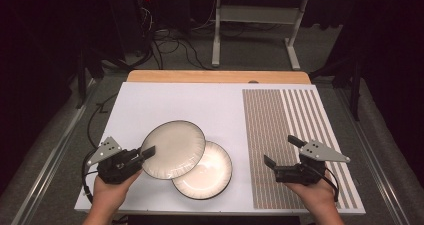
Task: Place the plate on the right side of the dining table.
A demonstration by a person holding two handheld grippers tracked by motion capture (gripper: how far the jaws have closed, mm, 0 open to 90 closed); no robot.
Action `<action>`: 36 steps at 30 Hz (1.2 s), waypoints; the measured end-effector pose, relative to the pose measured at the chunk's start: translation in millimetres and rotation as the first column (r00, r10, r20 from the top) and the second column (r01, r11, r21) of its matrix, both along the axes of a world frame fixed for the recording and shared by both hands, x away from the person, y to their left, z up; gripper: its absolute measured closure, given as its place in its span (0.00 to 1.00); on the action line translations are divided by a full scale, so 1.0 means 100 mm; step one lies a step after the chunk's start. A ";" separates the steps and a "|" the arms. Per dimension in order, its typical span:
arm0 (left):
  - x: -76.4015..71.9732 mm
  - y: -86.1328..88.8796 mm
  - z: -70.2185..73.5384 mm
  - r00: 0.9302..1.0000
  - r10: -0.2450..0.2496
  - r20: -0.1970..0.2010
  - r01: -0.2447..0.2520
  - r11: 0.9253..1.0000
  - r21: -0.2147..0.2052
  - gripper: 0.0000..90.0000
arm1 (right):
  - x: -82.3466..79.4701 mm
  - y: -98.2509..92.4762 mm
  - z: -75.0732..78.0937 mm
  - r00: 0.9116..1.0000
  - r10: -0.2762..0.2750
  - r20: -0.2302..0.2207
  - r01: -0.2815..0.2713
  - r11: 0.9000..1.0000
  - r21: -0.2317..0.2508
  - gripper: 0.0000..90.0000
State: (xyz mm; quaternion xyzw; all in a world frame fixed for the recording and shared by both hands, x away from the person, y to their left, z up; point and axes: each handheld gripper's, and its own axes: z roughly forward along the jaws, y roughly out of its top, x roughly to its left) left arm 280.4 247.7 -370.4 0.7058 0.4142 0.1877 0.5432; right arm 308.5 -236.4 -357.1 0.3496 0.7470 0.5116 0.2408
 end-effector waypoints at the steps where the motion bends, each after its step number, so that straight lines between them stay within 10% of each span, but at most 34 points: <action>1: 0.00 0.00 0.00 1.000 0.000 0.002 0.000 1.000 0.003 0.87 | 0.00 0.00 0.00 1.000 -0.001 -0.004 0.001 1.000 0.000 0.01; 36: -0.04 -0.02 0.04 0.999 -0.023 0.034 0.021 0.999 0.047 0.87 | 0.14 1.16 -0.12 0.975 0.218 -0.040 -0.220 0.974 -0.056 0.13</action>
